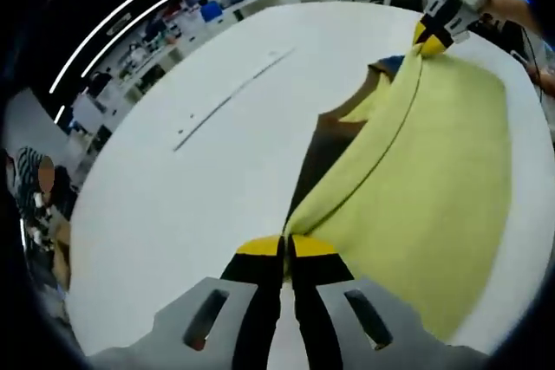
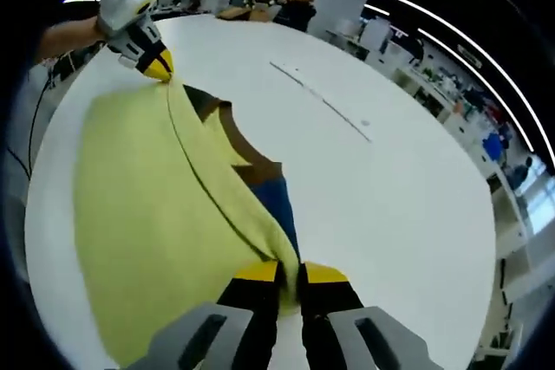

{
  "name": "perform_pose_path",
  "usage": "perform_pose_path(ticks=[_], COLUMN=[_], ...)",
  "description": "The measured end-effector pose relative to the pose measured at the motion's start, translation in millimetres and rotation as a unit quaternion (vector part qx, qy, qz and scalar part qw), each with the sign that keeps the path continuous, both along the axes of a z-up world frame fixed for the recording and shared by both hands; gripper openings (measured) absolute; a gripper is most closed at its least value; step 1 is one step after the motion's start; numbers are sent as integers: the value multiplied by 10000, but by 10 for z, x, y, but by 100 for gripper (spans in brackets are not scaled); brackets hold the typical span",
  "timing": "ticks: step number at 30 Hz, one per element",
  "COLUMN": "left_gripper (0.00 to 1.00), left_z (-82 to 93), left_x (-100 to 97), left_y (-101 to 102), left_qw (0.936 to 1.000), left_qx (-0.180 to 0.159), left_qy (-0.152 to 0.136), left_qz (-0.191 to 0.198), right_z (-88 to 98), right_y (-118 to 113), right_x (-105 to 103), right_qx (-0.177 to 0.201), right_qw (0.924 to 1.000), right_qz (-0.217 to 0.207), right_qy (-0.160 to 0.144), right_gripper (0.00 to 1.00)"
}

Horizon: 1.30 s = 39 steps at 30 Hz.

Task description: Fold the garment on the visible template until the final outline fits inside the template.

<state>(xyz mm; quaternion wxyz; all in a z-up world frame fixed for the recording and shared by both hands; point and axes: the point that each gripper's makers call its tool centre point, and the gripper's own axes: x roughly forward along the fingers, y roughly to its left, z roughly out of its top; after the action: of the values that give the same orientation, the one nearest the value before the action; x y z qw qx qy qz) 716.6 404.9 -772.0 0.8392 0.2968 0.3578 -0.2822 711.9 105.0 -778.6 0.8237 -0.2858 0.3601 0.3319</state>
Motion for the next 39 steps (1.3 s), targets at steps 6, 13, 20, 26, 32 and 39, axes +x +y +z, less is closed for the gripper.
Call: perform_pose_path(ticks=[6,13,20,26,32,39], left_gripper=[10,16,9,0,0,2], left_z=[2,-6,-17,-20,138,41], left_x=[-3,-88,-66,-108,-42,70], left_y=[38,28,14,13,38,143], left_qw=[9996,9973,9892,9882,9946,9907], left_qx=[-193,-154,599,708,44,-921], left_qy=[-103,-280,-569,-656,-886,-454], left_qz=[-160,-655,-1214,-1190,-532,893], right_z=[79,94,22,68,137,114], right_y=[-53,-81,-178,-178,-185,-190], right_x=[-6,-78,-107,-82,-6,97], right_qx=[59,-419,-810,-538,180,1029], right_qw=[10000,9972,9936,9963,9991,9871], right_qz=[16,540,691,500,-225,-1228], right_qy=[-73,-298,-384,-454,-303,9], right_gripper=[18,19,6,0,0,0])
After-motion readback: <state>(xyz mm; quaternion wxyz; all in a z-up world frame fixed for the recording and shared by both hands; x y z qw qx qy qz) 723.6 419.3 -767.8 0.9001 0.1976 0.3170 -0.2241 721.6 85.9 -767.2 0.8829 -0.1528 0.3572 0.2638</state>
